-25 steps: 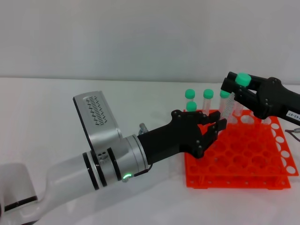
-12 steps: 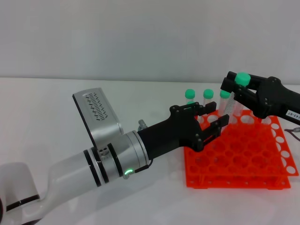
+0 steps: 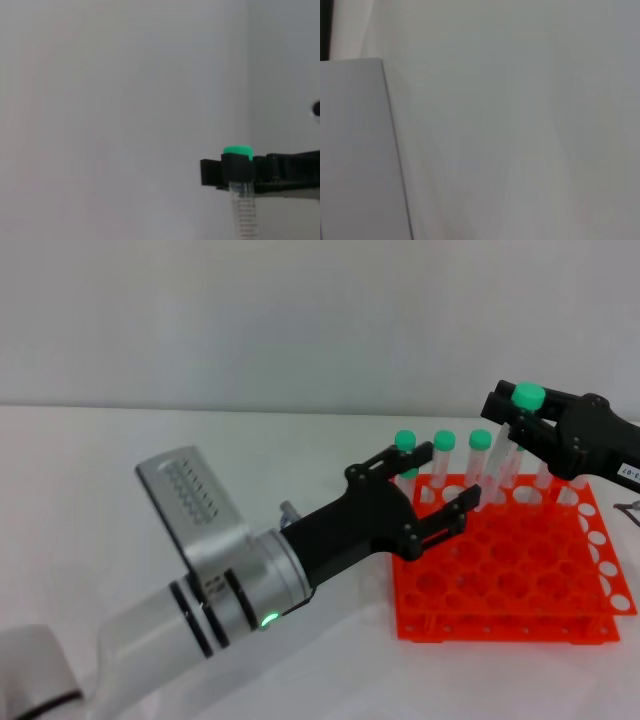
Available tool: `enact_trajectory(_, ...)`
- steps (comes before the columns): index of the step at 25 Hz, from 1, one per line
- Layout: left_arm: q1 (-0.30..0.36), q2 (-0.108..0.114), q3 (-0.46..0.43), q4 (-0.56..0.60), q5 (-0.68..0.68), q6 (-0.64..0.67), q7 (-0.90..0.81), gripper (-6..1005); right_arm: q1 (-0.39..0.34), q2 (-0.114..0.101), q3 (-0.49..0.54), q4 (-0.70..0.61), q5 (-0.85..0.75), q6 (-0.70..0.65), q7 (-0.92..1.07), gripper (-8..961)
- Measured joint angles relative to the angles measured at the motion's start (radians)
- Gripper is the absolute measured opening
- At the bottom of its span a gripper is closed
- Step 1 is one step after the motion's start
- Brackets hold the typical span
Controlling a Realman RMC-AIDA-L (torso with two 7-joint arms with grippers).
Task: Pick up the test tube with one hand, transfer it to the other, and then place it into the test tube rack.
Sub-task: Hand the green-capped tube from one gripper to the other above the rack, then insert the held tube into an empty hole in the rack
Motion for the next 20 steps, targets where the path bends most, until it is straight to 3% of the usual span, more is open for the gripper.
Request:
enact_trajectory(3,0.047,-0.002,0.000,0.041,-0.060,0.002,0.095,592,0.000,0.002,0.008,0.000,0.000,0.026,0.000,243)
enact_trajectory(9,0.115,-0.002,-0.001,0.061,-0.182,0.016,0.119,815,0.009,0.018,0.016,-0.018,0.006,0.071,-0.015,250)
enact_trajectory(13,0.217,-0.004,-0.004,0.082,-0.353,0.109,0.123,870,0.010,0.060,0.037,-0.049,0.007,0.138,-0.061,255)
enact_trajectory(16,0.295,-0.005,-0.030,0.087,-0.469,0.149,0.124,883,0.019,0.105,0.063,-0.054,0.004,0.180,-0.110,259)
enact_trajectory(20,0.351,0.000,-0.092,0.064,-0.530,0.147,0.124,882,0.029,0.126,0.058,-0.060,0.004,0.234,-0.146,263)
